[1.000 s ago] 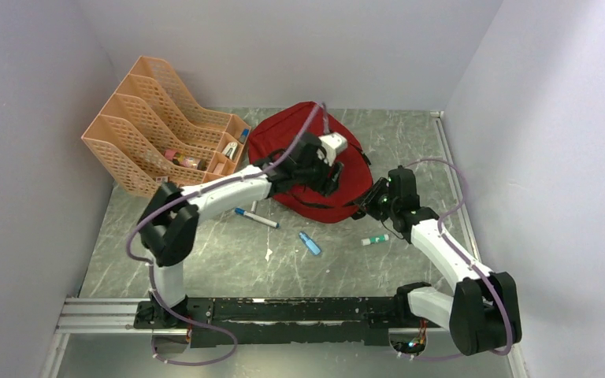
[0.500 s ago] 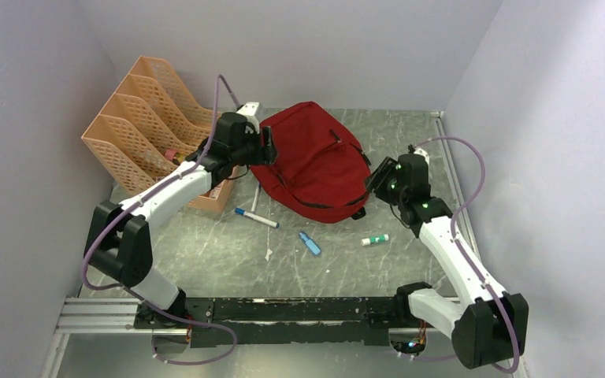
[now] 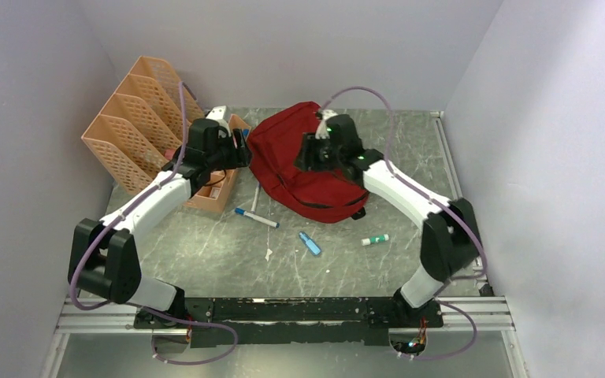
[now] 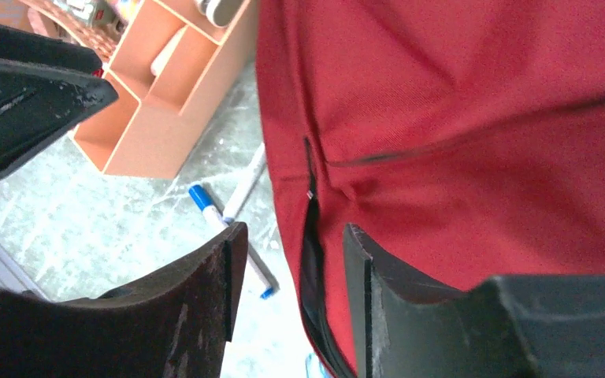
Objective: Pack the student bag
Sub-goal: Zip the student bag at the center of the board.
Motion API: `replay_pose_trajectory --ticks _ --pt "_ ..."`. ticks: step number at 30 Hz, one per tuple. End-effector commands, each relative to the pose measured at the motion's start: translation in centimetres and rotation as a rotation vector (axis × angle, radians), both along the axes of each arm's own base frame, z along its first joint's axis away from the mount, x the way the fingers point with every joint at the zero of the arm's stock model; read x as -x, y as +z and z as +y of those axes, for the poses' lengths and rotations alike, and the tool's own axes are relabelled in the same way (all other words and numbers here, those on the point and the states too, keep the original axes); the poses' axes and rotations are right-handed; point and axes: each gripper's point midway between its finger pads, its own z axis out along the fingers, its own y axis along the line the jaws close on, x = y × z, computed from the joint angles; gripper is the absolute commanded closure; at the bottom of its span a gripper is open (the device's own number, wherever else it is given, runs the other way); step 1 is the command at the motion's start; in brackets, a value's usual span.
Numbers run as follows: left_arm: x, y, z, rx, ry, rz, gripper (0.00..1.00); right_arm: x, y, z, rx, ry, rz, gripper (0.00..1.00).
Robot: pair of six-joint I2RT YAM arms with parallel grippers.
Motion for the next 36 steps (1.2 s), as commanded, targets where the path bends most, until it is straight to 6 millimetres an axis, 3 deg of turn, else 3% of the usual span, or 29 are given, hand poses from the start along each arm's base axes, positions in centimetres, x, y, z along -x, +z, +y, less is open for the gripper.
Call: replay_pose_trajectory --ticks 1,7,13,21,36 --pt "-0.1 1.7 0.5 0.028 0.009 -0.06 0.36 -0.6 -1.3 4.6 0.101 0.177 -0.035 0.51" --pt "-0.1 2.1 1.3 0.0 0.031 -0.079 0.37 -2.0 -4.8 8.4 0.227 0.261 0.0 0.6" --pt "0.0 2.4 1.4 -0.008 0.026 -0.088 0.37 -2.4 -6.7 10.2 0.303 0.301 0.008 0.63" --pt "0.1 2.7 1.4 -0.006 0.025 -0.097 0.37 -2.7 -8.3 9.4 0.465 0.247 -0.015 0.65" --pt "0.1 2.5 1.4 -0.004 0.021 -0.096 0.37 -3.1 -10.6 8.9 0.54 0.228 0.002 0.66"
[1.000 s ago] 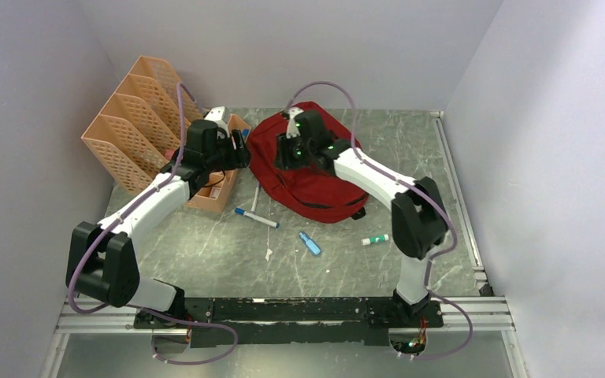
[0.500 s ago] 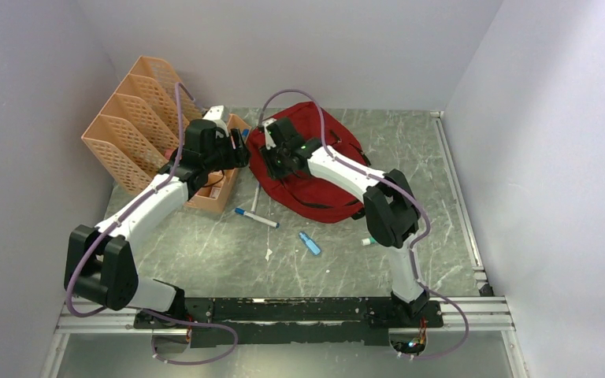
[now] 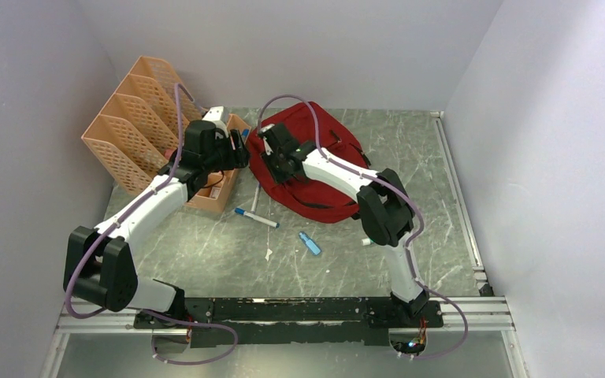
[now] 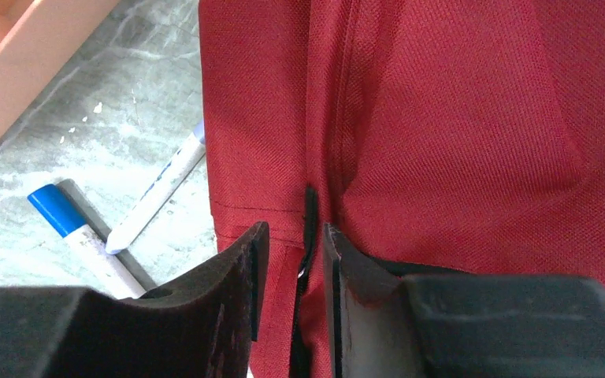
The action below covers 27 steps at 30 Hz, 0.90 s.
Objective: Pack the student bag
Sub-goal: Zip the student bag at the center of the board.
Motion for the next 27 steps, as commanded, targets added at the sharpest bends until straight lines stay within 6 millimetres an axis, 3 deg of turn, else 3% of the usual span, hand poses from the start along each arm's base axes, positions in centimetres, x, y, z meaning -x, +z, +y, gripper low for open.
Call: replay_pose_trajectory --ticks 1,13,27 --pt "-0.5 1.5 0.4 0.003 0.012 -0.061 0.37 -0.7 -0.3 0.1 0.029 -0.003 -0.017 0.66" --pt "-0.5 1.5 0.4 0.004 0.01 -0.061 0.38 -0.7 -1.0 0.2 0.037 -0.008 -0.009 0.78" --pt "-0.5 1.2 0.0 0.014 -0.012 -0.057 0.38 0.8 1.4 -0.1 -0.066 -0.03 -0.028 1.0"
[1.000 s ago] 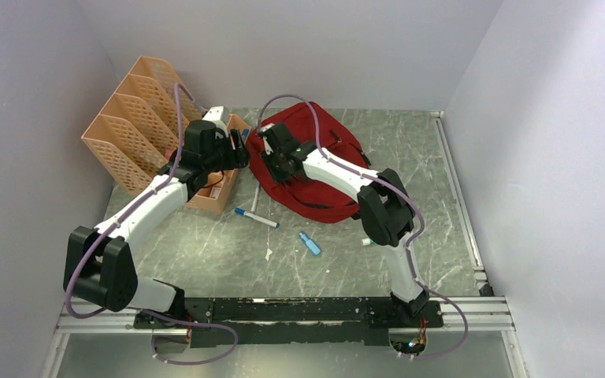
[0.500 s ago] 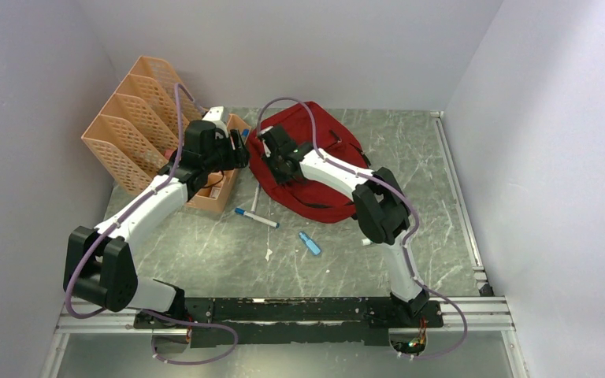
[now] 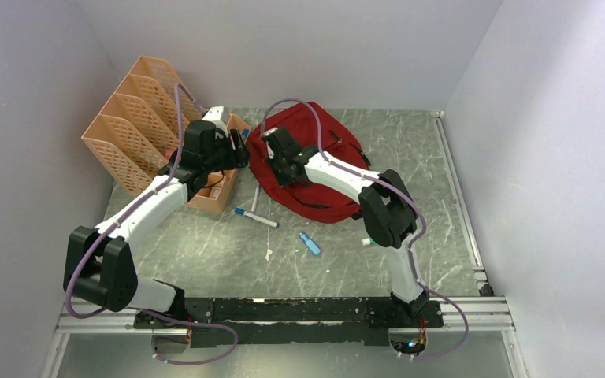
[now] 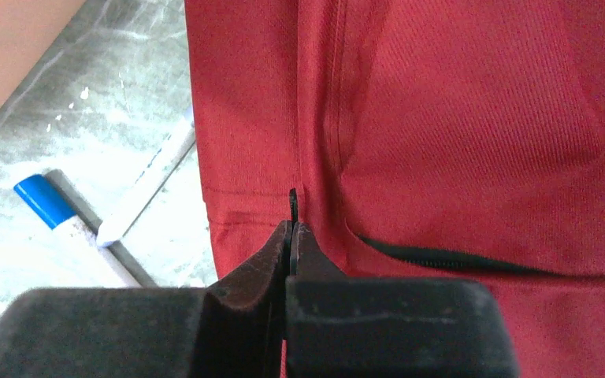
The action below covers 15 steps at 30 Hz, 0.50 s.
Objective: Pack the student bag
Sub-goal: Zip the student bag at the center of the board.
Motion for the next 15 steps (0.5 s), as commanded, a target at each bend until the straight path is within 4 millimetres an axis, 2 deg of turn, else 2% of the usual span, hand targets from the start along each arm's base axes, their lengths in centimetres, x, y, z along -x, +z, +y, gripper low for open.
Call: replay_pose_trajectory --ticks 1,8,15 --pt "-0.4 1.1 0.0 0.016 -0.01 -0.049 0.38 0.5 2.8 0.5 -0.09 -0.012 -0.044 1.0" --pt "-0.4 0.6 -0.8 0.037 -0.046 -0.032 0.38 1.6 3.4 -0.2 -0.135 -0.032 -0.053 1.0" --pt "-0.1 -0.7 -3.0 0.089 -0.156 0.02 0.33 2.6 4.1 -0.7 -0.217 -0.051 -0.088 1.0"
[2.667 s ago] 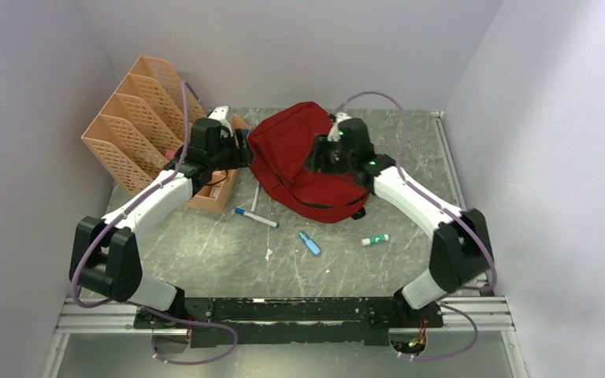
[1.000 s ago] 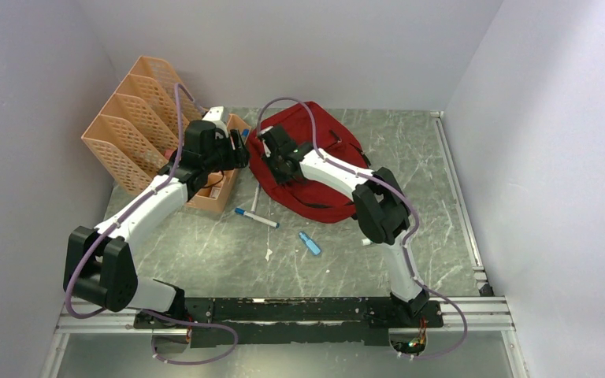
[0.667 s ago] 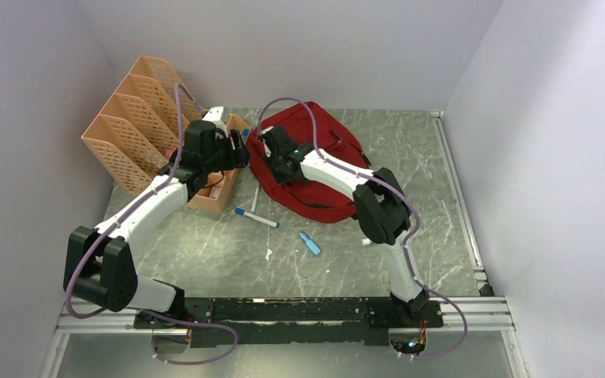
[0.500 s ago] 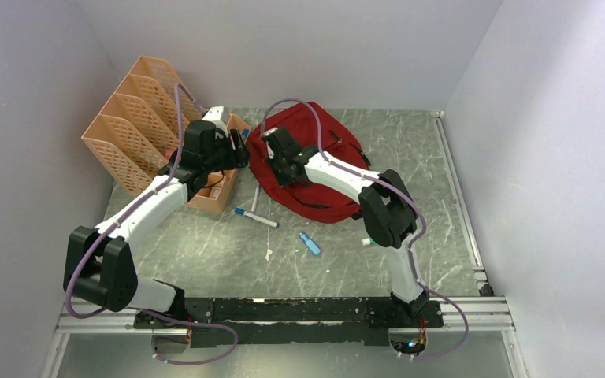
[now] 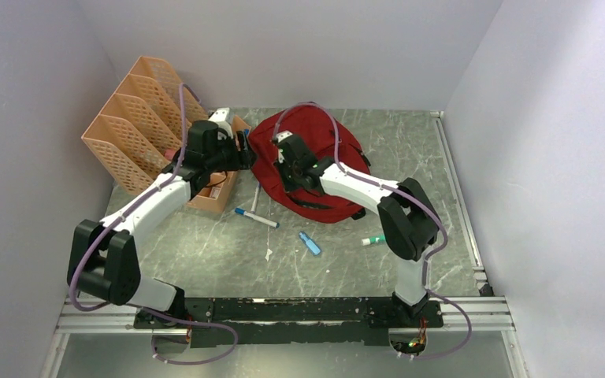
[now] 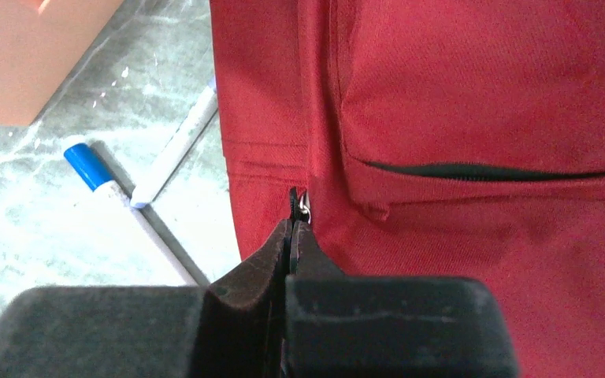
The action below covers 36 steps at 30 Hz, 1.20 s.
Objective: Pack the student bag
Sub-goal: Zip the student bag at the center of the board.
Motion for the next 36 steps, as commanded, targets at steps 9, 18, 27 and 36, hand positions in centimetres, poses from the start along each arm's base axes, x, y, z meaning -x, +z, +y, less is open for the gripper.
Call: replay_pose_trajectory --ticks 9,18,27,36 --pt "0.1 -2.7 -4.4 0.24 -0.107 0.143 0.27 1.2 3.1 0.9 -0.359 0.081 -0.076 1.0" --pt "-1.1 -4.7 -6.3 0.266 -0.081 0.196 0.27 1.5 3.9 0.1 -0.533 0.167 -0.048 1.0" --pt "-2.3 -7.6 -8.0 0.262 -0.059 0.261 0.32 2.1 4.7 0.1 -0.562 0.247 -0.068 1.0" --pt "-4.4 -9.1 -9.1 0.24 -0.05 0.271 0.43 3.0 5.0 0.2 -0.584 0.294 -0.057 1.0"
